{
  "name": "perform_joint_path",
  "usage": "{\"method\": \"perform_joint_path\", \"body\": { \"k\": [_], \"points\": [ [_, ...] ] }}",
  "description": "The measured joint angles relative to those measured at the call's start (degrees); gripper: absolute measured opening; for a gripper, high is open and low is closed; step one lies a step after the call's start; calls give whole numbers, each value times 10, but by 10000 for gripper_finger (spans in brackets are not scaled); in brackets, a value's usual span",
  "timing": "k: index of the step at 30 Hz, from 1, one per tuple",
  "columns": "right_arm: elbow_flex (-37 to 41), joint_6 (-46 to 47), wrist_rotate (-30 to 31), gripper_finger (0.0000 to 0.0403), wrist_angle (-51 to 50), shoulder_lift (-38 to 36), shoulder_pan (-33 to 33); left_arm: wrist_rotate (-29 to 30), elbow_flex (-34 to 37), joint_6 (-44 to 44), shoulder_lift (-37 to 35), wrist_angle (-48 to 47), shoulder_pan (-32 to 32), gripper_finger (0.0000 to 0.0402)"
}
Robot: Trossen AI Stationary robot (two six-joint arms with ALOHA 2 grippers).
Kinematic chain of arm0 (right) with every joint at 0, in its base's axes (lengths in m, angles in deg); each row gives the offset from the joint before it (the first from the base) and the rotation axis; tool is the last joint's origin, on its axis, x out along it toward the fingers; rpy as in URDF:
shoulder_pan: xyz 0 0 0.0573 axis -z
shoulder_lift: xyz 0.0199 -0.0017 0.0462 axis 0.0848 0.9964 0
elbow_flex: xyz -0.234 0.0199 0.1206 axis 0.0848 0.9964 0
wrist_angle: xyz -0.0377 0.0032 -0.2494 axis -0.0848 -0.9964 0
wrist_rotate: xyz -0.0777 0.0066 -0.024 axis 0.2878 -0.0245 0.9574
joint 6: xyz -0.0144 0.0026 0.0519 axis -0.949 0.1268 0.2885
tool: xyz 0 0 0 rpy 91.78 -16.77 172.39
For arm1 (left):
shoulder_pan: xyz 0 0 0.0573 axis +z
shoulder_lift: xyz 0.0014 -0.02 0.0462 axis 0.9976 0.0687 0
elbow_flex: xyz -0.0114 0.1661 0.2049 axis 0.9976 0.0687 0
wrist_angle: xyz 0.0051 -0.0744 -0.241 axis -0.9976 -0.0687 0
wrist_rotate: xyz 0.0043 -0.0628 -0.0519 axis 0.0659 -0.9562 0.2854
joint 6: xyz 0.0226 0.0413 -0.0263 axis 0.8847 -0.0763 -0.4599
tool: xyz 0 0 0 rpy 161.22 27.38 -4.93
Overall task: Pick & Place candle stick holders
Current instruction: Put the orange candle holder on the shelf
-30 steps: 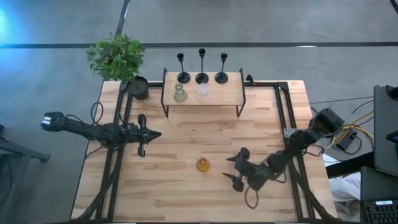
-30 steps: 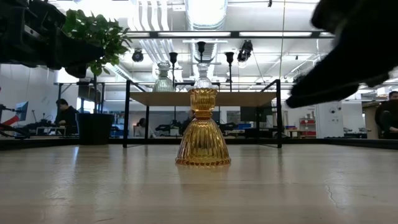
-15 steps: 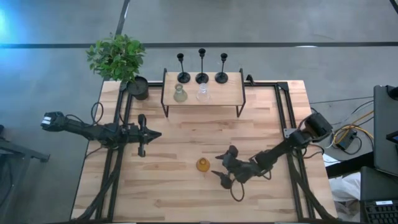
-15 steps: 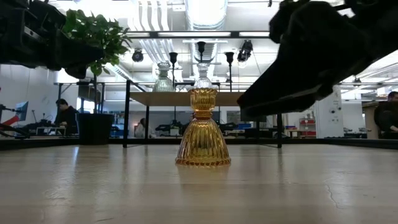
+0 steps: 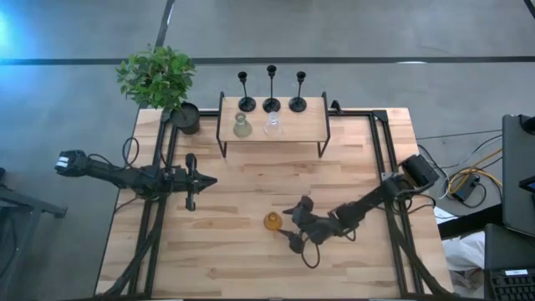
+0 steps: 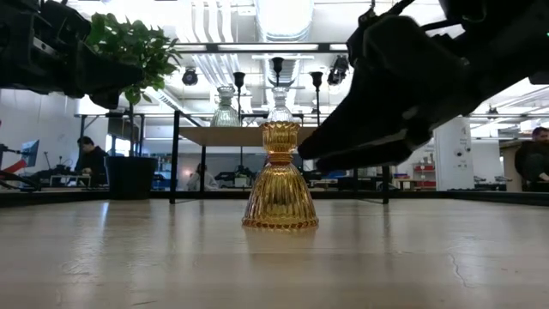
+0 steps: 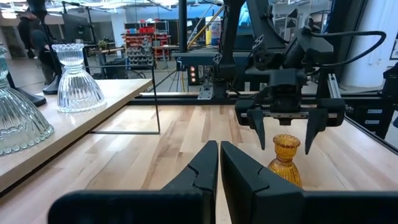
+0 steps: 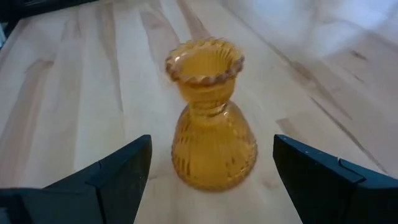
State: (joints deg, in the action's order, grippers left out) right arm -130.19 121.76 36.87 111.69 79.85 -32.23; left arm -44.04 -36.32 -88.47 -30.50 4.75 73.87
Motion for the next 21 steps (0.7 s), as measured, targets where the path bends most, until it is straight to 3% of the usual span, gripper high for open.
{"method": "perform_joint_path", "body": {
  "k": [21],
  "points": [
    [-34,-73,-115,319,-5,0,58,0,0,0,0,0,0,26]
  ]
}}
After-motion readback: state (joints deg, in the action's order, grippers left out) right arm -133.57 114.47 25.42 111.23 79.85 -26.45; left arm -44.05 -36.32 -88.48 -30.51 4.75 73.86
